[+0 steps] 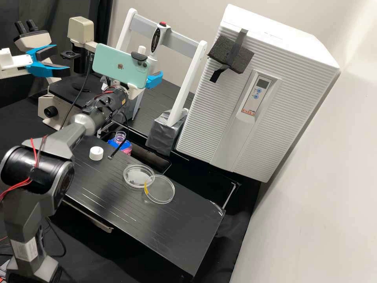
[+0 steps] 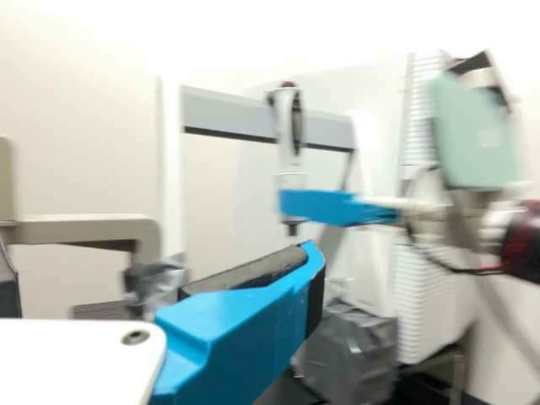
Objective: Use the pipette
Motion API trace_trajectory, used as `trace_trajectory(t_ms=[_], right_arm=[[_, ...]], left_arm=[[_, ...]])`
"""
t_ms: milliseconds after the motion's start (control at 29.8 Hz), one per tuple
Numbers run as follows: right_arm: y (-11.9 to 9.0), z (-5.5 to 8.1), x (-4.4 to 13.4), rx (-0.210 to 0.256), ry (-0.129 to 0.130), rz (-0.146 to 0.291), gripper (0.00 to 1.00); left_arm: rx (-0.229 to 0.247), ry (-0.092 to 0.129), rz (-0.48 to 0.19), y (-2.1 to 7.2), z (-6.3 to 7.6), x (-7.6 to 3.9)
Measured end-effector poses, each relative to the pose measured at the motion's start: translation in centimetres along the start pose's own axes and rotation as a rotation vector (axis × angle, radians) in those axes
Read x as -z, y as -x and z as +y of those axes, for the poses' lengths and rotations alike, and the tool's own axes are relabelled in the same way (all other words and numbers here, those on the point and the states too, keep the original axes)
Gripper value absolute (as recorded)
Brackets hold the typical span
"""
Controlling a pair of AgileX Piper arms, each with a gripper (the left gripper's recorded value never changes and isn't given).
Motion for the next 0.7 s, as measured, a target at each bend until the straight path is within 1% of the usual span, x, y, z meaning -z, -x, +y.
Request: trace_trajectory(t_ms=[34,67,101,134,201,235,268,302,335,369,402,469,503,536,570,603,704], right_arm=[[0.9,0.5,-0.3,-0.036,-0.005,0.006,1.0],[1.4,0.8,-0.4,-0.06,-0.007,0.009,1.0],[2.0,1.3,-0.6,-0.091,-0.011,0.013,1.0],[2.7,1.7,-0.7,-0.13,-0.008,0.02,1.0],[3.9,2.2,-1.2,-0.193,-0.003,0.029,1.0],[5.0,2.5,-1.4,-0.238,0.002,0.038,1.0],[5.7,2.6,-1.6,-0.26,0.005,0.04,1.0],[6.4,2.7,-1.9,-0.284,0.007,0.037,1.0],[6.9,2.8,-2.0,-0.31,0.01,0.035,1.0],[7.7,2.8,-2.4,-0.342,-0.001,0.022,1.0],[8.2,2.8,-2.6,-0.357,-0.013,0.017,1.0],[9.1,2.6,-3.3,-0.381,-0.007,0.009,1.0],[9.5,2.5,-3.5,-0.391,-0.007,0.009,1.0],[9.8,2.2,-3.9,-0.399,-0.01,0.006,1.0],[10.1,2.1,-4.2,-0.407,-0.019,0.004,1.0],[10.6,2.0,-4.7,-0.418,-0.037,0.006,1.0],[11.1,1.9,-5.7,-0.437,-0.071,0.008,1.0]], left_arm=[[-0.023,-0.025,0.037,0.44,0.1,0.0],[-0.035,-0.047,0.063,0.76,0.1,-0.1],[-0.046,-0.062,0.081,1.02,0.1,-0.1],[-0.052,-0.088,0.099,1.33,0.0,-0.2],[-0.077,-0.122,0.149,1.97,0.0,-0.3],[-0.096,-0.138,0.203,2.44,-0.2,-0.3],[-0.098,-0.152,0.226,2.71,-0.3,-0.5],[-0.094,-0.18,0.251,3.04,-0.6,-0.5],[-0.091,-0.199,0.273,3.42,-0.9,-0.6],[-0.091,-0.213,0.299,3.89,-1.2,-0.8],[-0.099,-0.235,0.323,4.26,-1.6,-1.0],[-0.122,-0.272,0.353,4.93,-2.1,-1.1],[-0.136,-0.282,0.358,5.28,-2.3,-1.2],[-0.142,-0.283,0.364,5.51,-2.4,-1.2],[-0.15,-0.278,0.374,5.76,-2.6,-1.1],[-0.157,-0.278,0.382,6.06,-2.7,-1.0],[-0.162,-0.272,0.398,6.56,-2.9,-0.9]])
